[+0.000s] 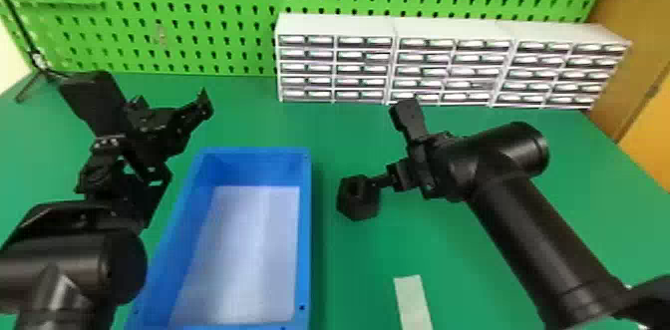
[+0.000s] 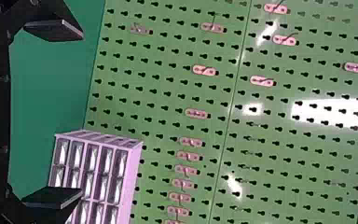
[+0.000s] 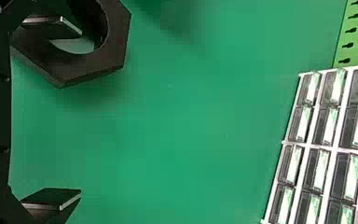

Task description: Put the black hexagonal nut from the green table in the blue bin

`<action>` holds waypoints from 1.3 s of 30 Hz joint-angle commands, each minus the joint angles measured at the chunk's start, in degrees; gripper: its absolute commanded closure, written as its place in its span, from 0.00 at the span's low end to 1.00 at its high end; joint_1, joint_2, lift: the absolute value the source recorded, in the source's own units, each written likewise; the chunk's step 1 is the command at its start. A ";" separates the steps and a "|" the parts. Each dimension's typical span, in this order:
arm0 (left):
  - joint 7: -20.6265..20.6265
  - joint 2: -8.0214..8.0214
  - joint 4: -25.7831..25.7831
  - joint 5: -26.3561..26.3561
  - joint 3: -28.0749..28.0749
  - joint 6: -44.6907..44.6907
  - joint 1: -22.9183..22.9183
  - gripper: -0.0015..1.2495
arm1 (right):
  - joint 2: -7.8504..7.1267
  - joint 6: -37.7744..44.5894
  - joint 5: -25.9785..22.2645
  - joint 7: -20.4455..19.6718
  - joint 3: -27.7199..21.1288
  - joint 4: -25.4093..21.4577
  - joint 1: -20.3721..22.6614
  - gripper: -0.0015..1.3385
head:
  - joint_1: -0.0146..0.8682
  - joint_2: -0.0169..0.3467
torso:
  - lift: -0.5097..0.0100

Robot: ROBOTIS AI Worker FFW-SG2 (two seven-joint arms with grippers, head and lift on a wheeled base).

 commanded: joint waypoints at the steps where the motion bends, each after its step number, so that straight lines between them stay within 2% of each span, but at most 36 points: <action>1: 0.00 0.00 0.01 0.00 0.10 0.00 0.00 0.09 | 0.12 -1.69 -0.09 0.25 -0.18 1.78 -0.09 0.08 | 0.80 0.07 | 0.79; 17: 0.00 0.00 0.01 0.00 0.10 0.00 0.00 0.09 | 0.12 -4.94 0.53 0.43 0.96 5.74 -0.71 0.08 | 0.80 0.07 | 0.79; 39: 0.00 0.00 0.01 0.00 0.10 -0.08 0.00 0.09 | -0.05 -4.94 1.49 0.43 2.20 6.26 -0.89 0.08 | 0.80 0.07 | 0.79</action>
